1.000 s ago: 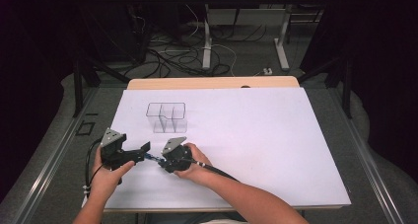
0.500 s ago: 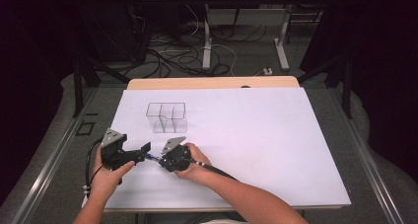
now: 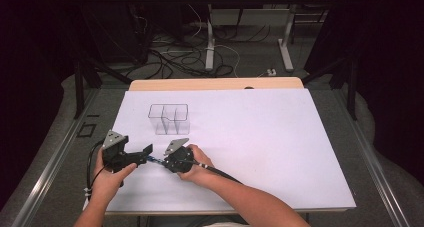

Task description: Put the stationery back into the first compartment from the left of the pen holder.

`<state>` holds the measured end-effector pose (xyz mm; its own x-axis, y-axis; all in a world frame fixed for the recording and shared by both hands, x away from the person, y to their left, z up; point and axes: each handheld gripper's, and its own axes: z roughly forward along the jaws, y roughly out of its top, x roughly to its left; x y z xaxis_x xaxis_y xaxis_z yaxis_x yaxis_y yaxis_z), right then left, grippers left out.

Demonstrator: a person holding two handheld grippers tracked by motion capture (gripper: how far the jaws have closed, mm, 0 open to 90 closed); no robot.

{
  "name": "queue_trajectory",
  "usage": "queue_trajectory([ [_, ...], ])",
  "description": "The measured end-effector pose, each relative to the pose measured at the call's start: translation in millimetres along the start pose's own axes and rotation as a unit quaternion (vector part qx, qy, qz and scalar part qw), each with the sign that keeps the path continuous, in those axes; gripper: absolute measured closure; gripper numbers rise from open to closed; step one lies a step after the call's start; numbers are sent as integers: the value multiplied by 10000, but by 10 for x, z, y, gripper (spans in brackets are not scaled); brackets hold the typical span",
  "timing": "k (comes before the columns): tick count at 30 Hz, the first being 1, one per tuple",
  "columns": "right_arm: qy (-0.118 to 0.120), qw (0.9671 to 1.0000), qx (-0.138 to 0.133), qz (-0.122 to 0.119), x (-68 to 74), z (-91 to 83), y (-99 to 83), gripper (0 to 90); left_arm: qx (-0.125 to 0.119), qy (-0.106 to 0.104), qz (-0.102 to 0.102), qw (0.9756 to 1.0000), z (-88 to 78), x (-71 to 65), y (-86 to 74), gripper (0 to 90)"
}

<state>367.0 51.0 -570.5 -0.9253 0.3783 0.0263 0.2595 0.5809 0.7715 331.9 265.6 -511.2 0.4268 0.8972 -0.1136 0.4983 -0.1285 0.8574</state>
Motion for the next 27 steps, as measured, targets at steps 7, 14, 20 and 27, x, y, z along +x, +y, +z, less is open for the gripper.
queue_trajectory([
  [7, -3, 10000, 4, 23, 7, -12, 0, 800, -17, 9, 7, 10000, 0, 5, 0, 3],
  [14, -8, 10000, -51, 23, -20, -117, 11, 800, -32, 4, 15, 10000, -10, 7, 4, 3],
  [20, -72, 9999, -44, 99, -110, -308, -17, 800, -33, -30, 36, 10000, -13, -8, 8, 5],
  [27, -129, 9996, -74, 246, -261, -602, -89, 800, -42, -66, 108, 9999, -6, -41, 17, 5],
])
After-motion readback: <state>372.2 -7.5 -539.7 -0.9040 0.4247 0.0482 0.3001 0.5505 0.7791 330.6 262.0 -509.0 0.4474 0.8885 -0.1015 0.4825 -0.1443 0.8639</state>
